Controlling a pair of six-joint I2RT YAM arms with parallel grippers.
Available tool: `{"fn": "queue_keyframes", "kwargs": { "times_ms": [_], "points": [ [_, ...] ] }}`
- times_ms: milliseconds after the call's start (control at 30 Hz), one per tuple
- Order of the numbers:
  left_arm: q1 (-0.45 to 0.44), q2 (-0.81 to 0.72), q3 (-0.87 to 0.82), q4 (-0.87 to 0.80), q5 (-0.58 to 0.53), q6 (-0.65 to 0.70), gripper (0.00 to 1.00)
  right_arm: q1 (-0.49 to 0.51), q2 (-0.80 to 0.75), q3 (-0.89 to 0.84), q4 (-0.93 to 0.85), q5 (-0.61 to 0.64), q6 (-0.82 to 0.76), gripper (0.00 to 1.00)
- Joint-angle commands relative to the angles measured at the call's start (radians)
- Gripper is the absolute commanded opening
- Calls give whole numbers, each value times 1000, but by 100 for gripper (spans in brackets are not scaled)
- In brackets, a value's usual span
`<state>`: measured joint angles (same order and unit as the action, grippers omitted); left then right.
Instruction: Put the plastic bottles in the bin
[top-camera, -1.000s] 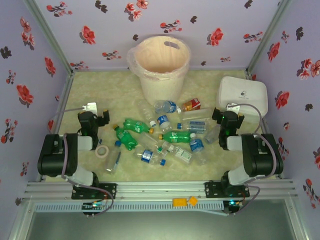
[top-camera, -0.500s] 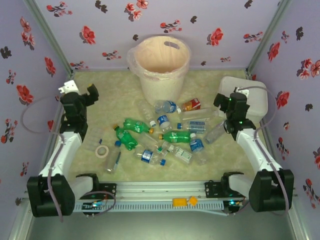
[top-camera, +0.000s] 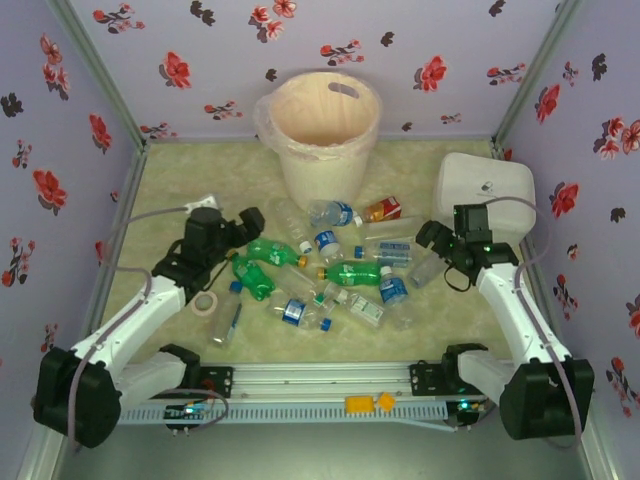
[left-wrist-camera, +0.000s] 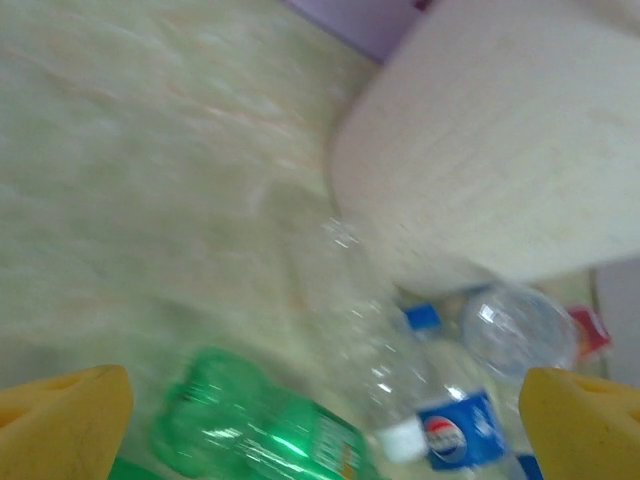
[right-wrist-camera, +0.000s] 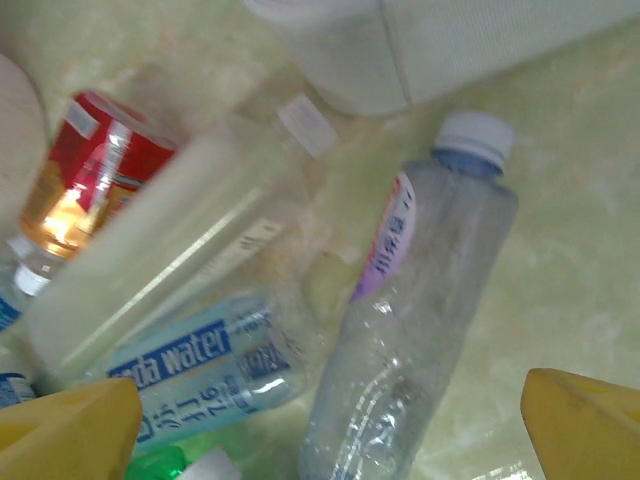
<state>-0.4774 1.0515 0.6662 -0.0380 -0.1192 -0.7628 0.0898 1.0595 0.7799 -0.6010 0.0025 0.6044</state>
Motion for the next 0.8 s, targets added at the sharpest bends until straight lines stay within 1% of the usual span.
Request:
{"fn": "queue_keyframes", "kwargs": {
  "times_ms": [0,67,167,267,333,467,533,633,700,767],
  "points": [
    [-83,21,22,39,-58,-47,100,-8,48,-26,-12,8,60,97],
    [-112,44,49,6,-88,-10,100,-18,88,-39,21,11,80,96],
    [-112,58,73,-74,-131,6,100,-39,144,-53,70,27,100,93],
    [-94,36,69,-133,-165,7,100,-51,179,-81,127,42,123,91],
    [-65,10,70,-193,-197,-2,100,-57,199,-99,156,45,137,90],
    [32,-59,75,-312,-190,17,100,-69,240,-123,188,52,148,88],
    [78,-99,62,-334,-168,41,100,-73,253,-135,204,44,152,85],
    [128,-161,28,-326,-132,54,100,-76,267,-152,228,52,159,81],
    [143,-191,1,-295,-115,50,100,-80,277,-162,238,54,162,79],
    [143,-206,-20,-255,-93,52,100,-83,285,-169,250,51,163,75]
  ]
}}
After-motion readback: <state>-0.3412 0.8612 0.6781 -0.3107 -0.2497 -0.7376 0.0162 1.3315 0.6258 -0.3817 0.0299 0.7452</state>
